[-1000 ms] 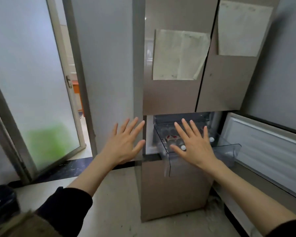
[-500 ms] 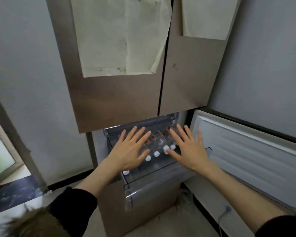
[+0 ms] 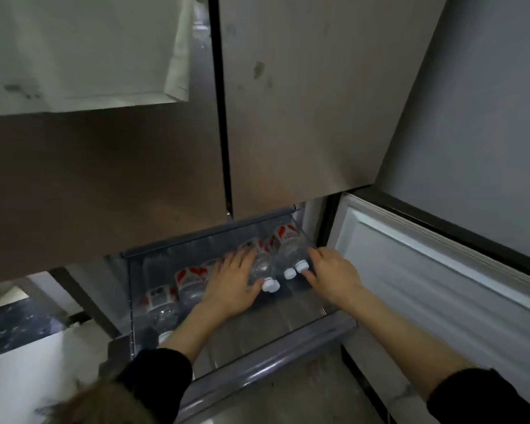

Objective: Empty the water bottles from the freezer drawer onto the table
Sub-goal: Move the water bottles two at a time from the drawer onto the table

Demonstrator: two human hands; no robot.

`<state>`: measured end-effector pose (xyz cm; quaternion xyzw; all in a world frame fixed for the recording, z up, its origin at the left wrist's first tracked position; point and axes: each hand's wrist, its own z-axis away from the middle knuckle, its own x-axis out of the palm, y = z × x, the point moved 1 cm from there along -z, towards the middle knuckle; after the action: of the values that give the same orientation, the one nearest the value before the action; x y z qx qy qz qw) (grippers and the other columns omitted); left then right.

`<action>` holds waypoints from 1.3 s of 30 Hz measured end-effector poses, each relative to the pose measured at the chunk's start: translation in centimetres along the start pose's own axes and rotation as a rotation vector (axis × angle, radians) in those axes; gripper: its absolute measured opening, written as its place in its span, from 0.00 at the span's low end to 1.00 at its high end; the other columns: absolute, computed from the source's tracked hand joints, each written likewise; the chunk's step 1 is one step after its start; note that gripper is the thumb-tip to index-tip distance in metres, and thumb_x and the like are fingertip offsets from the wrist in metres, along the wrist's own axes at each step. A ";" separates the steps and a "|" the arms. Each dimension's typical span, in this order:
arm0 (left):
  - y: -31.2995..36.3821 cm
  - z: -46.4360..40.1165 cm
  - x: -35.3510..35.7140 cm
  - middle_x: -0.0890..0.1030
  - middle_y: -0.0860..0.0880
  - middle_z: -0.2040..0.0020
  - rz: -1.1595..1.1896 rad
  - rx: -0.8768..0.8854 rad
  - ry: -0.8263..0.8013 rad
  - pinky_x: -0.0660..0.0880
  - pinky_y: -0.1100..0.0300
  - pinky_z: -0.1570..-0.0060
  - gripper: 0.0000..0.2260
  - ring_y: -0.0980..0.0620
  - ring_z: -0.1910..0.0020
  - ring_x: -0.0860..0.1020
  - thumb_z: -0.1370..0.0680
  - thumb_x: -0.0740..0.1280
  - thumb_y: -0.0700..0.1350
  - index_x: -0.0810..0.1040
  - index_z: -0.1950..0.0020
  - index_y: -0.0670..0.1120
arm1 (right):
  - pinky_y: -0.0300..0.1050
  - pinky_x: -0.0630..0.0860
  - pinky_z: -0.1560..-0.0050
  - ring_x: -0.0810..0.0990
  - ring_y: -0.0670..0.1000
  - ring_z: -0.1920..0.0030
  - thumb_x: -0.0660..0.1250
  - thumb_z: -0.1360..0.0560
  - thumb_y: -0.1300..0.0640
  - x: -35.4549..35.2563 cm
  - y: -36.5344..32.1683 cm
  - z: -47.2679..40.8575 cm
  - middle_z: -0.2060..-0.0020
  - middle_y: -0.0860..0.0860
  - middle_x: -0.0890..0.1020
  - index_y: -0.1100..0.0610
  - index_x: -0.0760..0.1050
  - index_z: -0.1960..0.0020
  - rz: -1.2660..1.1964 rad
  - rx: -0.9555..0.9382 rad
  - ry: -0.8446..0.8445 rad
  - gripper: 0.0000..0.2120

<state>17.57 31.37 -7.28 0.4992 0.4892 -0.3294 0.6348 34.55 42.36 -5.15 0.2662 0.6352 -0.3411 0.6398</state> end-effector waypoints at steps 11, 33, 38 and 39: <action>1.3 -5.7 7.8 0.79 0.46 0.45 0.722 -0.726 -0.085 0.67 0.55 0.43 0.19 0.45 0.42 0.73 0.25 0.65 0.55 0.73 0.43 0.43 | 0.49 0.75 0.47 0.79 0.60 0.44 0.59 0.22 0.58 6.1 0.8 -8.4 0.44 0.62 0.80 0.65 0.76 0.43 -0.394 0.235 -0.253 0.14; 1.4 -0.8 0.5 0.73 0.49 0.64 0.779 -0.672 0.577 0.71 0.63 0.69 0.11 0.48 0.65 0.74 0.25 0.66 0.45 0.66 0.51 0.41 | 0.44 0.72 0.56 0.79 0.58 0.47 0.67 0.28 0.52 1.0 1.7 -4.9 0.46 0.57 0.80 0.61 0.73 0.42 -0.294 0.195 -0.233 0.19; 1.9 1.7 -1.9 0.77 0.45 0.60 0.641 -0.526 0.665 0.74 0.53 0.62 0.10 0.47 0.62 0.76 0.26 0.66 0.46 0.68 0.53 0.43 | 0.46 0.68 0.61 0.78 0.63 0.51 0.64 0.27 0.51 -2.5 0.7 -3.0 0.50 0.62 0.80 0.62 0.66 0.44 -0.373 0.086 0.035 0.19; 2.1 1.6 -2.3 0.77 0.47 0.62 0.617 -0.497 0.682 0.73 0.55 0.64 0.09 0.49 0.63 0.76 0.26 0.67 0.46 0.68 0.54 0.43 | 0.47 0.68 0.61 0.78 0.63 0.52 0.64 0.27 0.51 -3.2 0.5 -3.0 0.51 0.61 0.80 0.61 0.65 0.46 -0.403 0.050 0.079 0.17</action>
<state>19.26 30.31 -4.41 0.5331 0.5618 0.1801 0.6065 33.15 45.29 -2.19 0.1626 0.6914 -0.4673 0.5265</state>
